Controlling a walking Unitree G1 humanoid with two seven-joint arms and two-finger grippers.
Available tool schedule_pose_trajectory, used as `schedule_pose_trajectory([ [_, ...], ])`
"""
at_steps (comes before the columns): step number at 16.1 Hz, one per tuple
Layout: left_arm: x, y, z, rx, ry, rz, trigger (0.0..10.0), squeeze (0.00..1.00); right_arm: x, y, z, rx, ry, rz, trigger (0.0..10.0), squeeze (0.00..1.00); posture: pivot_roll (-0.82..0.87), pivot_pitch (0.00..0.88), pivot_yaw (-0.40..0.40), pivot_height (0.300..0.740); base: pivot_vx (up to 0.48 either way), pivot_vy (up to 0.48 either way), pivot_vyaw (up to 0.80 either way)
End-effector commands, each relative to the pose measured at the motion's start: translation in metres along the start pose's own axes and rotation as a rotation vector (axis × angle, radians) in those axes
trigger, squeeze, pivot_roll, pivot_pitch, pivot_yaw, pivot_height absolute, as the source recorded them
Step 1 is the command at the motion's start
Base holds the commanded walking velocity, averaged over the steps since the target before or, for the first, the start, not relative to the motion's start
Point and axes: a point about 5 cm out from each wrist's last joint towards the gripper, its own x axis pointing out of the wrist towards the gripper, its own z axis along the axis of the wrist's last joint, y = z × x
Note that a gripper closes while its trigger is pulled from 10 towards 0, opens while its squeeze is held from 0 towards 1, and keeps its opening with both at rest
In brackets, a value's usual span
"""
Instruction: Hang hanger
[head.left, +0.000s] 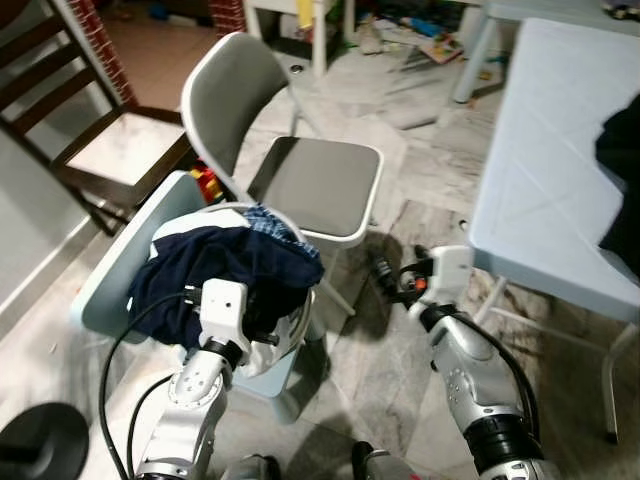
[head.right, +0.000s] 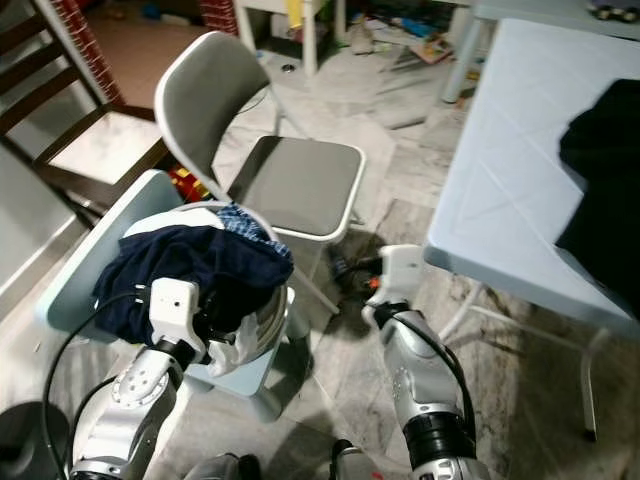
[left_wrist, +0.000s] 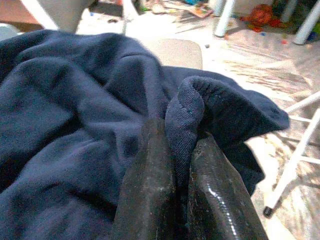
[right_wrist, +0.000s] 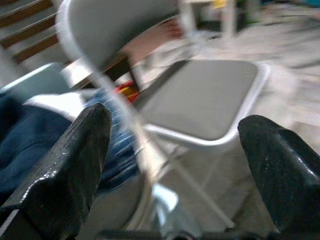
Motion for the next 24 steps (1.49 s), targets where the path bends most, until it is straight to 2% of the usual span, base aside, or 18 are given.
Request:
schedule_pose_trajectory([
  [1,-0.004,0.003,-0.004,-0.005,0.019,0.020,10.0,0.00,-0.005,0.008,-0.015,-0.035,0.080,0.070,10.0,0.00,0.03,0.197,0.026,0.740,0.000,0.000,0.00],
  [2,-0.004,0.002,-0.005,-0.003,0.024,0.018,10.0,0.00,-0.013,0.008,-0.033,-0.094,0.180,0.092,10.0,0.00,0.03,0.200,0.025,0.740,0.000,0.000,0.00],
  [4,-0.005,0.002,-0.007,0.002,0.029,0.022,10.0,0.00,-0.020,0.005,-0.046,-0.107,0.244,0.070,10.0,0.00,0.03,0.202,0.025,0.740,0.000,0.000,0.00],
  [5,-0.008,0.002,-0.015,0.007,0.076,0.036,10.0,0.00,-0.024,0.005,-0.047,-0.095,0.236,0.063,10.0,0.00,0.02,0.206,0.022,0.740,0.000,0.000,0.00],
  [8,-0.011,0.003,-0.021,0.024,0.098,0.049,10.0,0.00,-0.026,0.009,-0.048,-0.099,0.239,0.078,10.0,0.00,0.02,0.209,0.022,0.740,0.000,0.000,0.00],
  [11,-0.010,0.004,-0.019,0.028,0.096,0.057,10.0,0.00,-0.025,0.011,-0.050,-0.103,0.246,0.082,10.0,0.00,0.02,0.211,0.022,0.740,-0.085,0.000,0.00],
  [24,-0.008,0.001,-0.018,0.031,0.095,0.045,10.0,0.00,-0.021,0.010,-0.046,-0.112,0.230,0.072,10.0,0.00,0.03,0.205,0.016,0.740,-0.300,0.000,0.00],
])
